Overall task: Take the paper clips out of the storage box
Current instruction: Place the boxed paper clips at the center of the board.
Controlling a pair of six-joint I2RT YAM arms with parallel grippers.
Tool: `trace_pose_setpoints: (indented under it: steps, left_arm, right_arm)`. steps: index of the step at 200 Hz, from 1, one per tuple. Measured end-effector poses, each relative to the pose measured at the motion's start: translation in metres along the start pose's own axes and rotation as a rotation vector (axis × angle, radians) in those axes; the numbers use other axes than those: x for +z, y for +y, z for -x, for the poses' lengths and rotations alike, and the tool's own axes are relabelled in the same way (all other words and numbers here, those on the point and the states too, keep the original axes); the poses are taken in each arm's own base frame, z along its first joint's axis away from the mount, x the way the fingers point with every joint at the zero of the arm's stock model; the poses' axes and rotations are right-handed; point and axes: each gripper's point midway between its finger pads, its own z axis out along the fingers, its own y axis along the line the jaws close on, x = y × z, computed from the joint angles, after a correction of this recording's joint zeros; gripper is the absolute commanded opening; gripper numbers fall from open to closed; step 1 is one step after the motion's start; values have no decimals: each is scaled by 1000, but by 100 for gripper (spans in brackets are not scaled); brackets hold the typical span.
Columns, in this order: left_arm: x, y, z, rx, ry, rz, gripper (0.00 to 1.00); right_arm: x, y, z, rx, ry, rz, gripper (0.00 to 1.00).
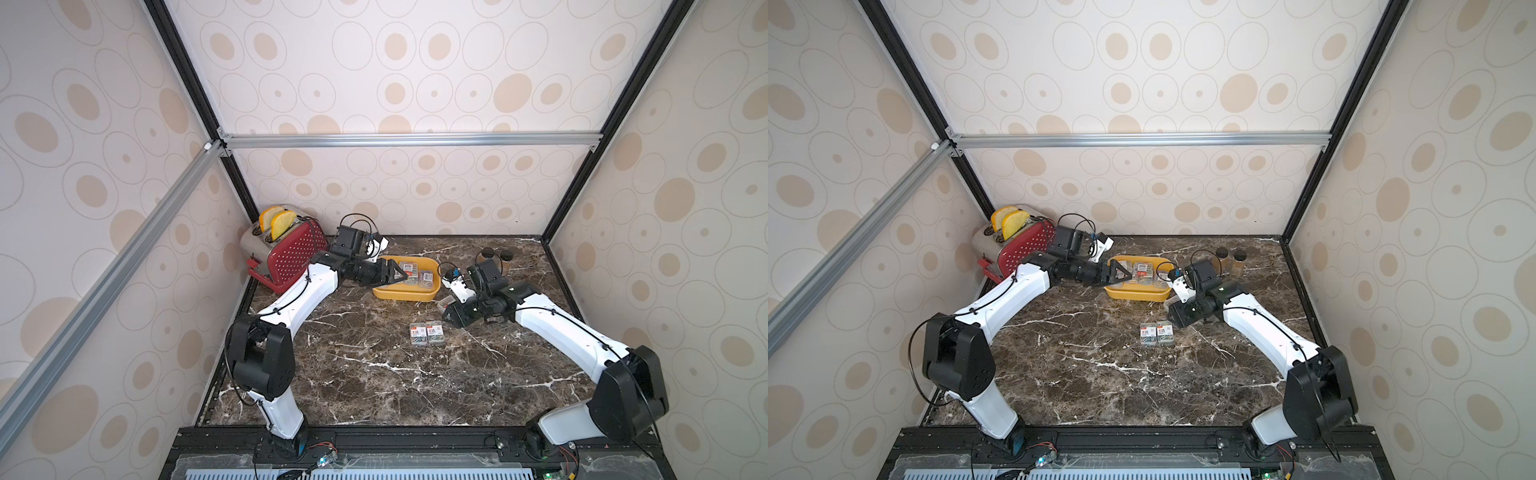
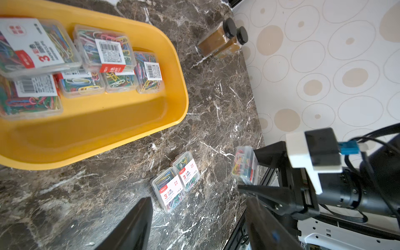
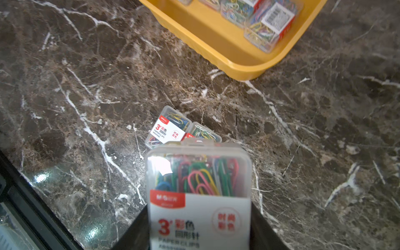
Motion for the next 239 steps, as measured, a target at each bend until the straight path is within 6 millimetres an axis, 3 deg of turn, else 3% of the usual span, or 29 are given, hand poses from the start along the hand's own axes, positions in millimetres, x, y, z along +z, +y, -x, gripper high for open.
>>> trace_pose_setpoints:
  steps: [61, 130, 239]
  left_arm:
    - [0, 9, -15, -24, 17, 23, 70]
    - [-1, 12, -23, -28, 26, 29, 70]
    - [-1, 12, -24, -22, 31, 32, 70]
  right_arm:
    - [57, -26, -40, 171, 206, -92, 0]
    - [67, -43, -52, 266, 241, -161, 1]
    - [82, -39, -56, 327, 255, -112, 12]
